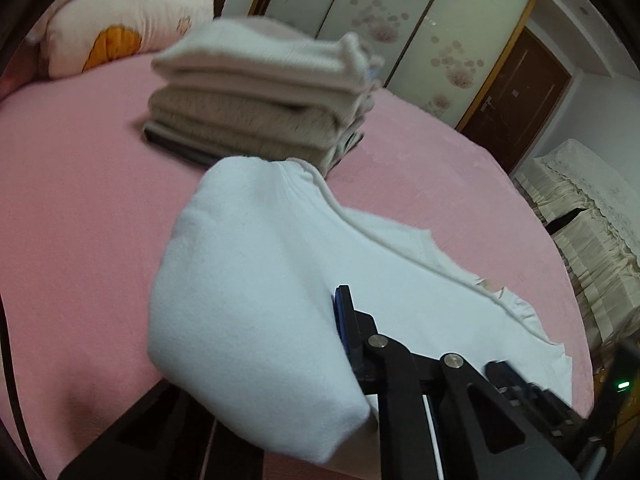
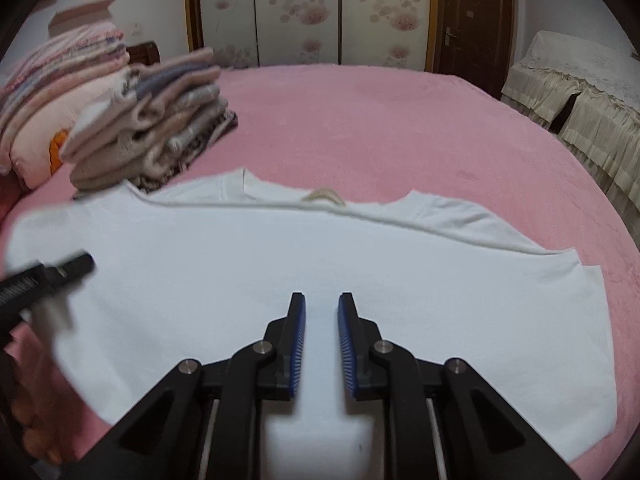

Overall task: Fold small clothes
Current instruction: 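Fold the held side over the shirt with the left tool and release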

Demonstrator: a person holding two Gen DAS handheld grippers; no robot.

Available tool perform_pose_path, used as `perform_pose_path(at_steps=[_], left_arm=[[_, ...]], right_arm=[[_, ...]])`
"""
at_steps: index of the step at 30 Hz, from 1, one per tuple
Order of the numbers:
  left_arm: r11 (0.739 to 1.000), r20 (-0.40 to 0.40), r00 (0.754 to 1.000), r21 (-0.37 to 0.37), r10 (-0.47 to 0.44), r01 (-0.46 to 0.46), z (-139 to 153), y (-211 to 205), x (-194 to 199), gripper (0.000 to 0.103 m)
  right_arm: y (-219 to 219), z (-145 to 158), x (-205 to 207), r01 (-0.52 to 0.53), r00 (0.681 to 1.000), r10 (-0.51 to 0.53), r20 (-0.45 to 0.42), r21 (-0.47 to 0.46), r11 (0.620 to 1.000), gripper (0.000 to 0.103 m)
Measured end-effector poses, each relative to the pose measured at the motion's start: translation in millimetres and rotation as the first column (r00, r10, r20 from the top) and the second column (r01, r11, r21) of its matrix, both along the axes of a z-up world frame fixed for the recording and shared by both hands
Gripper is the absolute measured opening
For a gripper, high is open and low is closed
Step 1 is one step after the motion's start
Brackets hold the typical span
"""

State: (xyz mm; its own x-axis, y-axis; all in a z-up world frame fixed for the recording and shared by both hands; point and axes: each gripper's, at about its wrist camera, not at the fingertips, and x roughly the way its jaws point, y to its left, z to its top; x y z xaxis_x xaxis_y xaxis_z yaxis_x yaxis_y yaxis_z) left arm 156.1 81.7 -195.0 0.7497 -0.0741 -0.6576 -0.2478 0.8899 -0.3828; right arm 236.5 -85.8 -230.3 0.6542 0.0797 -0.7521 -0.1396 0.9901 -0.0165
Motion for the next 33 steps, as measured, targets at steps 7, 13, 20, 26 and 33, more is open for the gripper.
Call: perform_pose_path(at_steps=[7, 13, 20, 26, 33], left_arm=[[0.994, 0.089, 0.993, 0.086, -0.078, 0.071, 52, -37, 2, 0.009], [0.969, 0.134, 0.972, 0.18, -0.192, 0.167, 91, -89, -2, 0.009], [0.916, 0.125, 0.922, 0.226, -0.366, 0.333, 107, -179, 3, 0.009], [0.84, 0.036, 0.858, 0.226, -0.512, 0.492, 72, -276, 5, 0.009], [0.746, -0.16, 0.786, 0.249, -0.597, 0.617, 5, -345, -3, 0.035]], right_arm=[[1, -10, 2, -0.013, 1.0, 0.013, -0.015, -0.017, 1.0, 0.015], [-15, -2, 6, -0.027, 0.998, 0.032, -0.054, 0.099, 0.995, 0.015], [-103, 40, -29, 0.099, 0.994, -0.106, 0.019, 0.223, 0.97, 0.015], [-186, 43, -73, 0.225, 0.973, -0.231, 0.008, 0.188, 0.956, 0.015], [-231, 18, -100, 0.298, 0.954, -0.288, -0.082, 0.169, 0.939, 0.015]])
